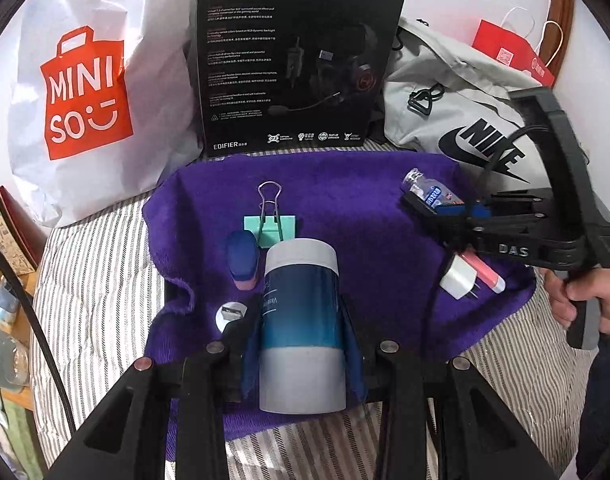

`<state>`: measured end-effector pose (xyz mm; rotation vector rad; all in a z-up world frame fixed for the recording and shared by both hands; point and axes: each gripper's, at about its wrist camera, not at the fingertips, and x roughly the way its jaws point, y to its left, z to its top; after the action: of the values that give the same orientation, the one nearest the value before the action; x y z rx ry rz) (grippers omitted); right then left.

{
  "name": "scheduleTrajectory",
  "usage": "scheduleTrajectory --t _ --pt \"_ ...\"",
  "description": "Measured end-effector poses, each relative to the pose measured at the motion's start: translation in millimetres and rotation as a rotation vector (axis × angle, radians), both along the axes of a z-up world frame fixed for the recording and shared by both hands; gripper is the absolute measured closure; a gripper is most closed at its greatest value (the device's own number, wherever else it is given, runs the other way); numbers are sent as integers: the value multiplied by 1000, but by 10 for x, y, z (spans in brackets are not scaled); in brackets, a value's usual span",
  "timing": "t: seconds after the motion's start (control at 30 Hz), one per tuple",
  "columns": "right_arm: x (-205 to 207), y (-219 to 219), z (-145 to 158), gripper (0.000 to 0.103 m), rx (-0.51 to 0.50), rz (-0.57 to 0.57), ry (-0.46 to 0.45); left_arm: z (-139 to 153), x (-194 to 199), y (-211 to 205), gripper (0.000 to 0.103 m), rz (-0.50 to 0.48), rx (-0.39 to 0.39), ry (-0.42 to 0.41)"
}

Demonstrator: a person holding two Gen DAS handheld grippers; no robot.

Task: Organize rigid objects
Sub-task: 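Carry the cylinder and Horizon case over the towel with both tools, then open the right tool to drop the Horizon case while the left tool releases the cylinder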

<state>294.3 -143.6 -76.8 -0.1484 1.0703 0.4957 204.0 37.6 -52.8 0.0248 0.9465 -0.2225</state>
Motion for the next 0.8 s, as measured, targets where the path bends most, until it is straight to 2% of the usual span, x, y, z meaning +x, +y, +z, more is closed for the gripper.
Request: scheduleTrajectory --t 0.2,0.5,0.6,0.67,0.8 --pt "111 133 -151 81 -37 32 16 -24 71 9 69 -4 -5 5" --pt "89 150 -196 81 -79 56 -24 -57 131 10 69 -10 -7 12" --pt "74 121 -190 72 -76 60 -8 -82 149 13 69 -10 -6 20" --pt "52 70 -166 60 -76 51 -7 -101 168 11 69 -8 -7 25" --pt "-27 -62 -57 58 -71 42 -33 -126 210 -31 69 -13 -11 31"
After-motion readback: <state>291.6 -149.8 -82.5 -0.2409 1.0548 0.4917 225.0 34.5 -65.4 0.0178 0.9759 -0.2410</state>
